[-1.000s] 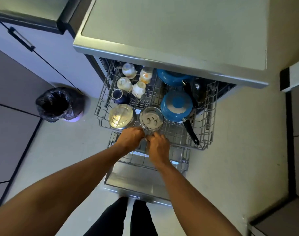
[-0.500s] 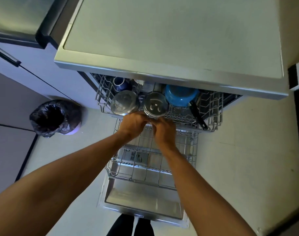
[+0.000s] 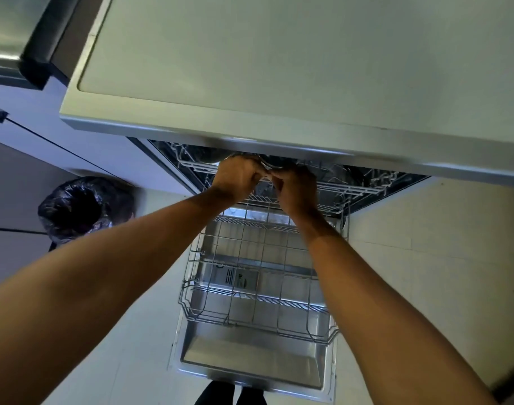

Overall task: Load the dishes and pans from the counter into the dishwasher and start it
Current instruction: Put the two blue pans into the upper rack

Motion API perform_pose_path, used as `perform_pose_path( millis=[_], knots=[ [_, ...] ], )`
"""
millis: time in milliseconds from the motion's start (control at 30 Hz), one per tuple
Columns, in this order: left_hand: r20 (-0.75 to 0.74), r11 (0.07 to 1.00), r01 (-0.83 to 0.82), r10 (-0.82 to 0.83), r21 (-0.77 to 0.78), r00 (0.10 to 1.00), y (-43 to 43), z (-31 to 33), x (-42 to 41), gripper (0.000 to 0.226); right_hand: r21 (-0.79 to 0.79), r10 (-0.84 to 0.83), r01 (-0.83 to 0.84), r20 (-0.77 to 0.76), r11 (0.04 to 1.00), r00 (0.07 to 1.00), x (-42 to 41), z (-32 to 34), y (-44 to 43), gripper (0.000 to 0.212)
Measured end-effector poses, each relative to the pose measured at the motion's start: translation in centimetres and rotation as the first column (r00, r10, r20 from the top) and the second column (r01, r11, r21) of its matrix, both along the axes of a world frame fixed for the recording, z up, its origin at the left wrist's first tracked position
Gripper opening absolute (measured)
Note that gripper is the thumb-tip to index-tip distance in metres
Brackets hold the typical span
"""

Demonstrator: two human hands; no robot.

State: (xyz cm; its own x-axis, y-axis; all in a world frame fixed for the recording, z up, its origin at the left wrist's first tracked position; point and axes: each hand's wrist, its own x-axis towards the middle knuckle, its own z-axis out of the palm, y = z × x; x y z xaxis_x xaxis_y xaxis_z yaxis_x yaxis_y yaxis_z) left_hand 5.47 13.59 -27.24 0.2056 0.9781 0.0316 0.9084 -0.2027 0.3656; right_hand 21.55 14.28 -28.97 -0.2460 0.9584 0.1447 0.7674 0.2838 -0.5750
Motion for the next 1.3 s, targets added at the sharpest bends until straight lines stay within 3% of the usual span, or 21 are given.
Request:
perform_pose_path(
  millis=[267,367,467,567,733,800,867,933,1067,1200,1300],
  knots=[
    [0.039,0.999,-0.002,0.0,0.052,0.999,0.0,-1.1,-0.2,0.014,0.07,0.049,-0.047,-0.022,0.996,0.999,0.1,-1.4,0.1,0.012],
    [0.044,0.999,-0.034,0.033,0.02,0.998,0.0,-1.0,-0.3,0.016,-0.003,0.006,-0.006,-0.061,1.0,0.998,0.1,-1.2,-0.1,0.01],
    [0.058,0.997,-0.082,0.082,-0.006,0.995,-0.2,-1.2,-0.2,0.019,-0.119,0.019,-0.016,0.024,0.993,1.0,0.1,-1.3,-0.2,0.021],
    [0.095,0.991,-0.134,0.133,-0.001,0.987,-0.7,-0.9,0.2,0.023,-0.163,-0.004,0.005,0.006,0.987,1.0,0.0,-1.1,-0.1,0.023],
    [0.166,1.0,-0.027,0.029,-0.013,0.986,-3.0,-0.5,-0.3,0.035,-0.003,-0.069,0.069,0.04,0.998,0.997,-0.6,-1.3,-1.8,0.014],
    [0.143,0.998,0.062,-0.062,0.007,0.988,-4.7,-0.3,-1.0,0.04,0.031,-0.038,0.033,0.176,0.999,0.984,-0.4,-1.5,-2.7,0.032],
    [0.126,0.997,0.07,-0.066,-0.023,0.99,-6.7,-0.1,-1.7,0.041,-0.07,0.028,-0.01,0.256,0.998,0.966,-0.2,-1.0,-3.8,0.053],
    [0.118,0.995,-0.006,0.019,-0.103,0.993,-8.9,-0.2,-2.7,0.043,-0.213,0.061,-0.008,0.245,0.977,0.968,0.0,0.1,-5.1,0.056],
    [0.088,0.962,-0.169,0.191,-0.213,0.978,-14.1,0.2,-6.0,0.034,-0.361,0.094,-0.016,0.201,0.932,0.975,-0.4,2.5,-7.5,0.021],
    [0.091,0.913,-0.332,0.361,-0.236,0.928,-20.5,2.4,-9.5,0.021,-0.677,0.104,-0.055,0.033,0.734,0.994,-1.4,3.7,-11.7,0.018],
    [0.083,0.845,-0.46,0.497,-0.274,0.864,-26.3,3.4,-13.3,0.017,-0.747,0.13,-0.066,0.028,0.661,0.991,-2.6,3.8,-16.1,0.009]
  ],
)
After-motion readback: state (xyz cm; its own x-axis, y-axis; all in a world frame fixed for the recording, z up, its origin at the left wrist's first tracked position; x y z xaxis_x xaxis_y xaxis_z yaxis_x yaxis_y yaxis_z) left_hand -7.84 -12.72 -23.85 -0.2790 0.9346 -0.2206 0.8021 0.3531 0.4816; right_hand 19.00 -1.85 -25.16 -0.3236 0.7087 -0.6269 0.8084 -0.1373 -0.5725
